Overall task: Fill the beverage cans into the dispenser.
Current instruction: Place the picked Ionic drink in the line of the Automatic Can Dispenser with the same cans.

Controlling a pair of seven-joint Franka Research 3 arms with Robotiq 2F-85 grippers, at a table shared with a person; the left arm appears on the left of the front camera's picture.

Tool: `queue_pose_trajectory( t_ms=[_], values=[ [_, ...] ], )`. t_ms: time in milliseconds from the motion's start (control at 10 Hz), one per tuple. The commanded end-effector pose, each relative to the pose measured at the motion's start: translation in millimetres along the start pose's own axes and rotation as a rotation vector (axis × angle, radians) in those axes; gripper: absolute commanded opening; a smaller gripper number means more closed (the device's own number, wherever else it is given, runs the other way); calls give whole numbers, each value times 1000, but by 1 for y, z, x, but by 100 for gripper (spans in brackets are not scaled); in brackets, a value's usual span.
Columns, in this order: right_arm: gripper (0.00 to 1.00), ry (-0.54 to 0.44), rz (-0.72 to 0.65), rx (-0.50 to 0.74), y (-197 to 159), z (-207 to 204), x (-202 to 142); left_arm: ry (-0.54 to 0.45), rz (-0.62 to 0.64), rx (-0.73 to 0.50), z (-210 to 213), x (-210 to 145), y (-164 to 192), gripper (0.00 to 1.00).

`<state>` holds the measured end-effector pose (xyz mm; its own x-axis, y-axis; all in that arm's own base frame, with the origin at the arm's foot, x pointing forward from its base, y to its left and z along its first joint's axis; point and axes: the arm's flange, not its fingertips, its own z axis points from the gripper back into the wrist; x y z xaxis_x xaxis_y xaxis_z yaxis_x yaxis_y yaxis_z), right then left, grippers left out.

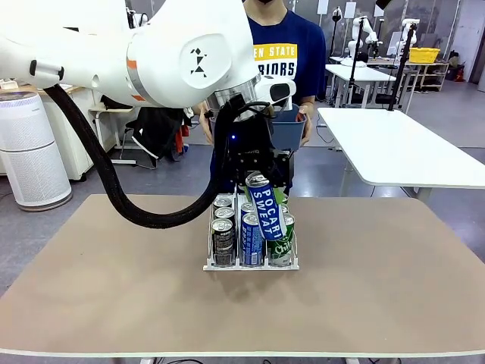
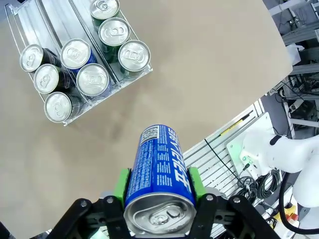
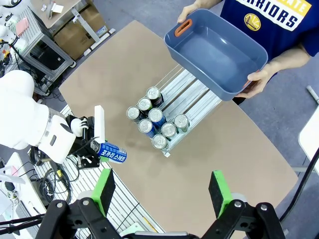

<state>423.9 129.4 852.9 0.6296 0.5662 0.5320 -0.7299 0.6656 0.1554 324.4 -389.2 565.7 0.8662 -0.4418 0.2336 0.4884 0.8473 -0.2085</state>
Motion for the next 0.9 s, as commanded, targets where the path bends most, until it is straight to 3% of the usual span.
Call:
queue_pose_trajectory(
  t_ms=[0, 100, 300, 500, 800],
  values=[
    [100, 0, -5, 11, 0, 0, -1, 5, -4, -1, -2, -1, -1, 57],
    [100, 0, -5, 11, 0, 0, -1, -1, 194, 171, -1, 3, -3, 57],
    [100, 0, -5, 11, 0, 0, -1, -76, 370, 236, -22, 1, -18, 57],
    [100, 0, -5, 11, 0, 0, -1, -124, 399, 301, -42, -11, -37, 57],
    [100, 0, -5, 11, 0, 0, -1, -174, 345, 347, -75, -18, -36, 57]
  ],
)
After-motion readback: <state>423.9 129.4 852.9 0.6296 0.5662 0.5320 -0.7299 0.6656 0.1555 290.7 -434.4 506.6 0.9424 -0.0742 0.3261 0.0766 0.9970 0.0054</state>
